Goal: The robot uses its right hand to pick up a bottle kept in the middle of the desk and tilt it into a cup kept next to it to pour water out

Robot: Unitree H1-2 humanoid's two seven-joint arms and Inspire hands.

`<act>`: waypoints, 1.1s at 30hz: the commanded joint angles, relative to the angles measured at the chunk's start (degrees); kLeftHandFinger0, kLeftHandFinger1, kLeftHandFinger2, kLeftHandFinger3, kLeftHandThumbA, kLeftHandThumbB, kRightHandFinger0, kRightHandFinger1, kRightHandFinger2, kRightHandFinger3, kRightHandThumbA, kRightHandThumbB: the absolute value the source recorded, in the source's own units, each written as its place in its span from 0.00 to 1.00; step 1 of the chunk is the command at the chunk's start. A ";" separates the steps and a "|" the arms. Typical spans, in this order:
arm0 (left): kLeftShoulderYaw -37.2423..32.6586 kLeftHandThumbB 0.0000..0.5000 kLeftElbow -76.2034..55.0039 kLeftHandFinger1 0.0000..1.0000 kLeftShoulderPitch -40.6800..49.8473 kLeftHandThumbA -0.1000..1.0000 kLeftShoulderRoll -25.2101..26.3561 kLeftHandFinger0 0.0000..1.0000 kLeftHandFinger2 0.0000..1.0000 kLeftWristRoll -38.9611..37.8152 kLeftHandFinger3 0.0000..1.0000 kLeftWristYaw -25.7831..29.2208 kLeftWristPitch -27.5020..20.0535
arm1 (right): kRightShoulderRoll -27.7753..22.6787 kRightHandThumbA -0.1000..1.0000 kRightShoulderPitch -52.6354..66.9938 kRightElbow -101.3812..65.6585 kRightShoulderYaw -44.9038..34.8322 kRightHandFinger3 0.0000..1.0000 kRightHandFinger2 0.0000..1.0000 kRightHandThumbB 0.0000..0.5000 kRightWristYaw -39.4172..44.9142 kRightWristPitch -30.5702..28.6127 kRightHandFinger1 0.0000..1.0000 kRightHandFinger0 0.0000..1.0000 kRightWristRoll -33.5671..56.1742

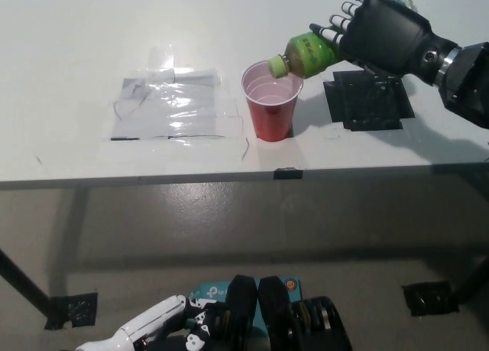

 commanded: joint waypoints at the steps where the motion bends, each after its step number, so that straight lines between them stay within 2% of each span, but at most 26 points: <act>1: 0.94 1.00 -1.36 0.94 -0.56 1.00 1.01 0.88 0.91 -0.26 0.95 -0.47 0.69 | -1.84 0.06 -5.60 2.56 0.16 0.09 0.00 0.45 -6.28 1.43 0.00 0.47 -1.62; 2: 0.90 1.00 -1.39 0.94 -0.55 1.00 1.01 0.88 0.91 -0.17 0.95 -0.42 0.70 | -2.03 0.05 -5.42 3.03 0.13 0.09 0.01 0.46 -6.30 1.61 0.00 0.46 -1.46; 3: 0.88 1.00 -1.48 0.94 -0.51 1.00 0.99 0.88 0.91 -0.05 0.95 -0.31 0.74 | -2.47 0.06 -4.99 2.84 -0.16 0.14 0.05 0.45 -5.13 1.74 0.01 0.47 -1.11; 6: 1.26 1.00 -1.50 0.94 -0.22 1.00 0.96 0.88 0.91 -0.33 0.95 -0.22 0.57 | -2.40 0.07 -4.80 2.80 -0.47 0.18 0.06 0.49 -4.71 2.44 0.00 0.49 -1.07; 7: 1.18 1.00 -1.40 0.94 -0.27 1.00 0.95 0.88 0.91 -0.16 0.95 -0.17 0.54 | -2.38 0.06 -4.47 2.59 -1.10 0.25 0.06 0.51 -4.61 2.07 0.00 0.49 -0.20; 8: 1.17 1.00 -1.51 0.93 -0.23 1.00 0.91 0.86 0.90 0.01 0.95 -0.04 0.62 | -2.25 0.03 -4.20 2.42 -1.50 0.22 0.06 0.47 -4.68 2.39 0.00 0.49 0.11; 9: 1.13 1.00 -1.73 0.92 -0.16 1.00 0.89 0.85 0.90 0.31 0.95 0.14 0.53 | -1.98 0.02 -3.49 1.65 -2.51 0.20 0.06 0.40 -4.13 2.81 0.00 0.48 1.19; 10: 1.16 1.00 -1.90 0.92 -0.10 1.00 0.85 0.85 0.90 0.32 0.94 0.21 0.64 | -1.90 0.04 -3.11 0.77 -3.01 0.20 0.08 0.29 -2.95 2.85 0.00 0.52 1.68; 13: 1.23 1.00 -1.88 0.92 -0.03 1.00 0.78 0.85 0.90 0.23 0.94 0.22 0.71 | -1.77 0.00 -2.69 -0.18 -3.73 0.20 0.08 0.30 -2.21 2.40 0.00 0.53 1.74; 14: 1.35 1.00 -1.75 0.94 0.05 1.00 0.77 0.86 0.91 -0.08 0.94 0.14 0.74 | -1.07 0.01 -2.22 0.14 -4.44 0.22 0.04 0.40 -4.90 2.51 0.00 0.49 2.28; 17: 1.32 1.00 -1.68 0.94 -0.02 1.00 0.88 0.87 0.91 -0.12 0.96 -0.04 0.74 | -0.65 0.00 -1.92 -0.29 -5.32 0.24 0.05 0.40 -4.27 2.49 0.00 0.48 2.73; 18: 1.36 1.00 -1.51 0.95 -0.09 1.00 0.89 0.89 0.91 -0.41 0.96 -0.24 0.74 | -0.09 0.00 -1.83 -0.08 -6.09 0.20 0.07 0.44 -3.97 2.80 0.00 0.45 3.38; 20: 1.28 1.00 -1.29 0.95 0.32 1.00 0.78 0.89 0.91 -0.53 0.96 -0.33 0.43 | 0.44 0.00 -0.96 -1.50 -7.89 0.27 0.19 0.41 -0.77 3.19 0.09 0.50 5.13; 21: 1.31 1.00 -1.50 0.95 0.58 1.00 0.69 0.90 0.91 -0.47 0.96 -0.18 0.62 | 0.82 0.00 -0.60 -1.47 -8.74 0.26 0.20 0.43 -1.00 3.13 0.09 0.51 5.82; 23: 1.36 1.00 -1.53 0.95 0.68 1.00 0.59 0.90 0.90 -0.34 0.95 -0.05 0.40 | 1.17 0.00 0.40 -2.06 -10.49 0.25 0.14 0.45 -0.46 3.29 0.00 0.46 7.26; 24: 1.30 1.00 -1.48 0.95 0.66 1.00 0.66 0.89 0.90 -0.26 0.95 -0.12 0.23 | 1.59 0.00 1.06 -2.15 -11.89 0.26 0.11 0.46 0.44 3.38 0.00 0.43 8.66; 27: 1.34 1.00 -1.52 0.95 1.16 1.00 0.61 0.89 0.90 -0.14 0.96 0.00 -0.15 | 2.68 0.02 2.13 -2.71 -14.42 0.29 0.10 0.44 3.45 4.33 0.00 0.44 10.29; 28: 1.36 1.00 -1.46 0.95 1.14 1.00 0.66 0.89 0.91 0.02 0.96 0.06 -0.06 | 3.74 0.05 4.19 -4.95 -17.96 0.29 0.11 0.42 6.91 6.66 0.02 0.46 14.07; 29: 1.43 1.00 -1.63 0.95 1.63 1.00 0.48 0.89 0.91 -0.02 0.96 0.25 -0.28 | 5.36 0.07 6.13 -6.27 -21.77 0.36 0.08 0.43 9.59 9.30 0.04 0.49 18.07; 30: 1.42 1.00 -1.64 0.95 1.69 1.00 0.48 0.89 0.91 0.02 0.96 0.26 -0.39 | 6.08 0.07 6.79 -6.65 -23.49 0.37 0.03 0.41 10.35 9.99 0.03 0.49 19.49; 31: 1.39 1.00 -1.54 0.94 1.71 1.00 0.52 0.88 0.91 0.10 0.96 0.23 -0.62 | 7.39 0.04 7.81 -6.95 -26.32 0.37 0.00 0.32 11.13 11.18 0.03 0.47 22.38; 32: 1.35 1.00 -1.44 0.94 1.95 1.00 0.42 0.88 0.91 0.11 0.96 0.29 -0.87 | 8.31 0.03 8.56 -7.29 -28.24 0.38 0.00 0.30 11.83 11.90 0.02 0.47 24.03; 33: 1.29 1.00 -1.69 0.94 2.31 1.00 0.20 0.88 0.91 0.18 0.96 0.49 -0.63 | 9.12 0.00 9.32 -7.74 -29.85 0.37 0.02 0.19 12.91 12.85 0.06 0.50 25.50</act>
